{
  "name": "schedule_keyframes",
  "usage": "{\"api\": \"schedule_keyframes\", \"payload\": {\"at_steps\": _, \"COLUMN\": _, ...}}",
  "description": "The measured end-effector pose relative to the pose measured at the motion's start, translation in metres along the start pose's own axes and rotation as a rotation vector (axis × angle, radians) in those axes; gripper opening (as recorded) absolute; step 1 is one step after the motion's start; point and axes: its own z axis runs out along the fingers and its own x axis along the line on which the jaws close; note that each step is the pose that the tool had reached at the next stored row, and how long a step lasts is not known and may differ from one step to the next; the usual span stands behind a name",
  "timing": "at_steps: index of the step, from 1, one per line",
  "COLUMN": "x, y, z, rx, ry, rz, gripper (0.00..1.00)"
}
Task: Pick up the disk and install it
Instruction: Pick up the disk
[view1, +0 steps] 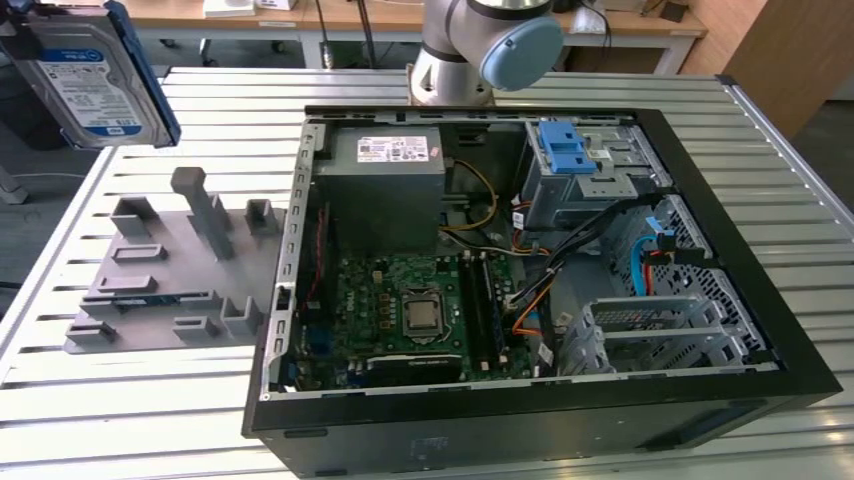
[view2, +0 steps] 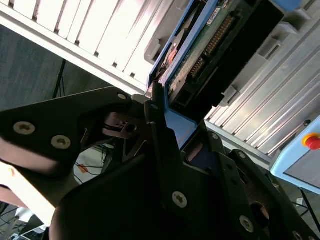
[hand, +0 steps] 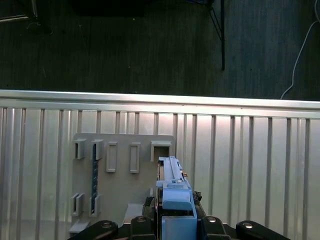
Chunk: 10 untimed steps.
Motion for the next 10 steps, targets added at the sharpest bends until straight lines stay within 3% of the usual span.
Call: {"api": "schedule_keyframes", "payload": {"at_steps": 10, "x": -0.0004, "y": 0.0000, "z": -0.0068, "rx": 0.0000, "ry": 0.0000, "rz": 0.000, "gripper": 0.36}}
